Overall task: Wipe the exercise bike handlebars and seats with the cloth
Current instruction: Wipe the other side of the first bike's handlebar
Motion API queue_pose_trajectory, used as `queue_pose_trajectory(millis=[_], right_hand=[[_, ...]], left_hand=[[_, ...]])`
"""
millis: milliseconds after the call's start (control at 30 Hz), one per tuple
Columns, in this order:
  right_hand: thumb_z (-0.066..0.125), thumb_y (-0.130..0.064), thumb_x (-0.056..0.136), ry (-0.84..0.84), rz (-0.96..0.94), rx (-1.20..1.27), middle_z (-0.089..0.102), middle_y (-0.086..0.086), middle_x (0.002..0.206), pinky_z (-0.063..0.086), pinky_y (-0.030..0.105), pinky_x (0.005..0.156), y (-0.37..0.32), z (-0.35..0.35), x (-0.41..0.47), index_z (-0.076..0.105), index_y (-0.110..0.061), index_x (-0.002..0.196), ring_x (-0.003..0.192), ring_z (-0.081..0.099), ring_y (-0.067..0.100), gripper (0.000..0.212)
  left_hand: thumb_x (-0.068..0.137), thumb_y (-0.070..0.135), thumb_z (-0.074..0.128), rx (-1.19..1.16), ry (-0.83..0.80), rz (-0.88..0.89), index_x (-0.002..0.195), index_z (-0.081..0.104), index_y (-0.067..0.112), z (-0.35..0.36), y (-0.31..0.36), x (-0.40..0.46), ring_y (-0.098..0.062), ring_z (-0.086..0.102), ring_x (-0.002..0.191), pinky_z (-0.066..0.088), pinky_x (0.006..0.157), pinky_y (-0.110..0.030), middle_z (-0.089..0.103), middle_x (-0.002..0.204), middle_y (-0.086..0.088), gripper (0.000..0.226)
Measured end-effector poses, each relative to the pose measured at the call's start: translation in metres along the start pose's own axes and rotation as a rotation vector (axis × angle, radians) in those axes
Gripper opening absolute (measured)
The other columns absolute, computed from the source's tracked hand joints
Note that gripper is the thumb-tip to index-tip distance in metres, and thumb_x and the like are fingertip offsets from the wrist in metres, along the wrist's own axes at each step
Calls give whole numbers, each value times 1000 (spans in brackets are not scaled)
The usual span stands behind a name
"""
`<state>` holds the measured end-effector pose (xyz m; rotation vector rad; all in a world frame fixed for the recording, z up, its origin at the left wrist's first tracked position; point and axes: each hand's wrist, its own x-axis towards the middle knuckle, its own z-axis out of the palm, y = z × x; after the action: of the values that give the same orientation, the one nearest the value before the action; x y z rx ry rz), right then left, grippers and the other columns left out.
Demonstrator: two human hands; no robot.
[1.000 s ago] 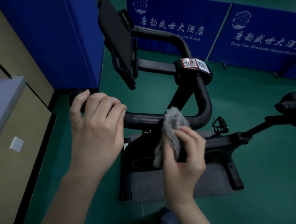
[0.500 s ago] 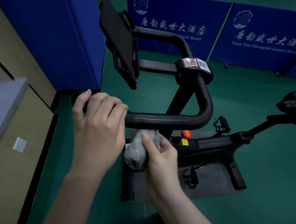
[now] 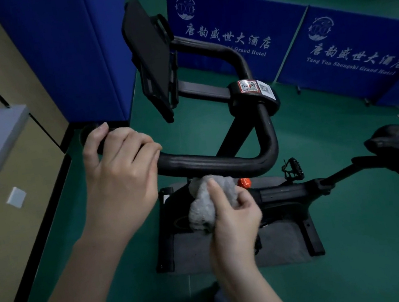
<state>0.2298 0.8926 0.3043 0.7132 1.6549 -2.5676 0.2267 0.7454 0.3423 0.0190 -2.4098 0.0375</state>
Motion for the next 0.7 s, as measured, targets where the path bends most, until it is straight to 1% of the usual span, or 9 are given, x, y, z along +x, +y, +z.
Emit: queue_pose_trajectory(millis=[100,200,300,433,500,567,633,700], right_hand=[[74,-9,82,-15,-14,-41,61,5,69,51,28,61,6,4,-3,62,-5,80,65,58,16,13],[73,-7,82,57,-74,-40,66,7,72,52,26,61,-3,-13,7,65,-2,83,67,61,17,10],[72,-8,83,118,-121,-45,70,8,73,52,24,59,-10,-23,14,66,-2,86,66,66,15,10],[71,-7,83,51,-157,-116,63,8,71,51,23,58,-1,-9,4,63,2,85,64,58,13,13],[72,-8,83,42,-164,-134,64,8,71,51,24,61,0,-8,3,64,2,85,65,58,12,13],[72,-6,82,82,-168,-111,66,8,72,52,27,63,-7,-14,8,65,-1,84,66,60,13,9],[71,-6,83,166,-185,-69,67,9,74,52,34,67,-15,-24,17,65,-5,83,69,62,17,6],[70,-8,84,223,-232,-78,70,12,81,56,41,75,-19,-28,25,66,-8,85,75,65,21,4]], left_hand=[[97,15,47,-1,0,4,91,68,12,0,0,0,-25,53,102,18,109,-38,65,94,-2,21],[97,16,46,0,-3,8,91,68,12,1,0,-1,-24,53,103,17,109,-38,66,94,-2,23],[97,15,46,-3,0,3,91,68,12,1,0,0,-25,54,102,17,109,-39,66,94,-3,22],[96,14,47,11,-8,-7,91,68,10,0,4,0,-26,52,103,14,111,-40,66,94,-5,21],[96,15,49,-24,8,-27,90,69,9,-1,11,1,-28,54,104,12,113,-42,66,93,-5,21],[94,16,52,-98,12,-18,92,70,9,1,25,1,-27,56,105,13,113,-44,67,94,-4,19],[93,19,54,-181,-16,15,96,71,11,6,43,0,-25,58,105,16,114,-45,67,98,-3,18],[92,23,56,-239,-66,32,101,70,12,14,58,-2,-23,58,107,19,114,-45,66,102,-2,20]])
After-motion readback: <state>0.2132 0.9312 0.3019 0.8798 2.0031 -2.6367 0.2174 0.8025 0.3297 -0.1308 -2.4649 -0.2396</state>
